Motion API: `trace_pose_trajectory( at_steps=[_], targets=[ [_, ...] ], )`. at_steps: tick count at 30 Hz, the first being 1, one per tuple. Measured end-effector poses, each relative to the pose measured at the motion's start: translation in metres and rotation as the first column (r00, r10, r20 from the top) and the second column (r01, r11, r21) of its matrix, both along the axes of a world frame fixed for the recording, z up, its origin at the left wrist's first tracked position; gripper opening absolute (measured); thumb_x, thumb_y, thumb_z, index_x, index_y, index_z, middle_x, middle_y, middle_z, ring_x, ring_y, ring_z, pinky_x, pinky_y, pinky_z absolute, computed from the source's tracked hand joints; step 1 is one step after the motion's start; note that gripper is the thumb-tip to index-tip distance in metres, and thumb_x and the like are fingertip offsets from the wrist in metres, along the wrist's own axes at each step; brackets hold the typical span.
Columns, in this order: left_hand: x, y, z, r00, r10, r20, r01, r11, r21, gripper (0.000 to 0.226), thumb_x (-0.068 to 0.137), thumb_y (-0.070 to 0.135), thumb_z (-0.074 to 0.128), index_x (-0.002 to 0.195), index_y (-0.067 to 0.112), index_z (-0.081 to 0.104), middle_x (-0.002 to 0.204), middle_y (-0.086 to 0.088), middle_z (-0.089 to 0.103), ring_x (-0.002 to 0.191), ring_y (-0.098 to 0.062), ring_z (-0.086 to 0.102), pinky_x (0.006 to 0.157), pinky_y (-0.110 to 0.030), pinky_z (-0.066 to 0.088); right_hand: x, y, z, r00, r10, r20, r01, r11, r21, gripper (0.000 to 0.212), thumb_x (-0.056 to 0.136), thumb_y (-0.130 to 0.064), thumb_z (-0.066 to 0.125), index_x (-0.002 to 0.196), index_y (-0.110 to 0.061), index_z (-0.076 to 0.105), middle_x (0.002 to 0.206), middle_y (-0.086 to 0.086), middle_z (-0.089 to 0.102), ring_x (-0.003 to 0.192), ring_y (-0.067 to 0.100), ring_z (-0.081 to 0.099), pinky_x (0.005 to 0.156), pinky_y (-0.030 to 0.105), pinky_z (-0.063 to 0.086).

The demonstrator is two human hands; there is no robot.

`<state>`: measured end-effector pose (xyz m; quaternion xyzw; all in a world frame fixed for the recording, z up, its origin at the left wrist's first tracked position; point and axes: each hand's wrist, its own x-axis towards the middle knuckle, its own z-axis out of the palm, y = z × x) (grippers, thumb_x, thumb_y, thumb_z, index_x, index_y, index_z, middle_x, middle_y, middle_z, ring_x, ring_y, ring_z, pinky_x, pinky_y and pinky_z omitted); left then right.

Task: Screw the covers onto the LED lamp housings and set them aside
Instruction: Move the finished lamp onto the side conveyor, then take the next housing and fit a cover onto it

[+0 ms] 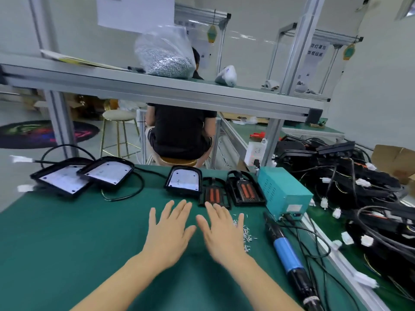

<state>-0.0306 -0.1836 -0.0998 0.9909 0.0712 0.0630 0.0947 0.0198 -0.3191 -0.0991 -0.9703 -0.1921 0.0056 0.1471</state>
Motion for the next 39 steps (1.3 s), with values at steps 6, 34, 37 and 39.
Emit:
trace_pose_trajectory(
  at_steps=[6,34,37,39],
  targets=[
    [-0.028,0.051,-0.028,0.991,0.133,-0.031,-0.133,0.991,0.015,0.06,0.101,0.047,0.019,0.152,0.026,-0.005,0.159,0.013,-0.006,0.146,-0.014,-0.01,0.116,-0.049,-0.004,-0.008,0.049,-0.022,0.996,0.085,-0.023,-0.085,0.996,-0.005,0.06,0.102,-0.055,0.015,0.156,-0.031,0.008,0.164,-0.006,0.01,0.15,0.013,0.003,0.117,0.05,-0.012],
    [0.038,0.196,-0.008,0.932,0.301,0.202,-0.345,0.906,0.244,0.047,0.096,0.022,0.044,0.141,0.021,0.034,0.151,0.002,0.03,0.141,-0.022,0.019,0.115,-0.045,0.011,0.095,0.105,-0.012,0.962,0.06,0.265,0.002,0.974,-0.227,0.043,0.099,-0.032,0.048,0.139,-0.023,0.04,0.144,-0.001,0.041,0.133,0.021,0.04,0.114,0.04,0.023],
    [0.057,0.224,-0.002,0.946,0.308,0.102,-0.323,0.867,0.379,0.053,0.09,0.01,0.051,0.141,0.016,0.034,0.149,-0.005,0.034,0.143,-0.026,0.019,0.117,-0.05,0.005,0.089,0.108,-0.011,0.944,0.093,0.316,-0.029,0.979,-0.202,0.048,0.098,-0.031,0.048,0.144,-0.026,0.035,0.152,-0.001,0.029,0.139,0.02,0.03,0.117,0.043,0.012],
    [0.065,0.232,-0.003,0.951,0.298,0.083,-0.303,0.848,0.434,0.052,0.088,0.007,0.051,0.137,0.015,0.038,0.14,-0.006,0.043,0.137,-0.027,0.029,0.116,-0.05,0.006,0.083,0.11,-0.011,0.924,0.158,0.349,-0.096,0.978,-0.187,0.049,0.096,-0.027,0.047,0.144,-0.027,0.036,0.152,-0.002,0.03,0.139,0.018,0.029,0.117,0.041,0.01]
  ],
)
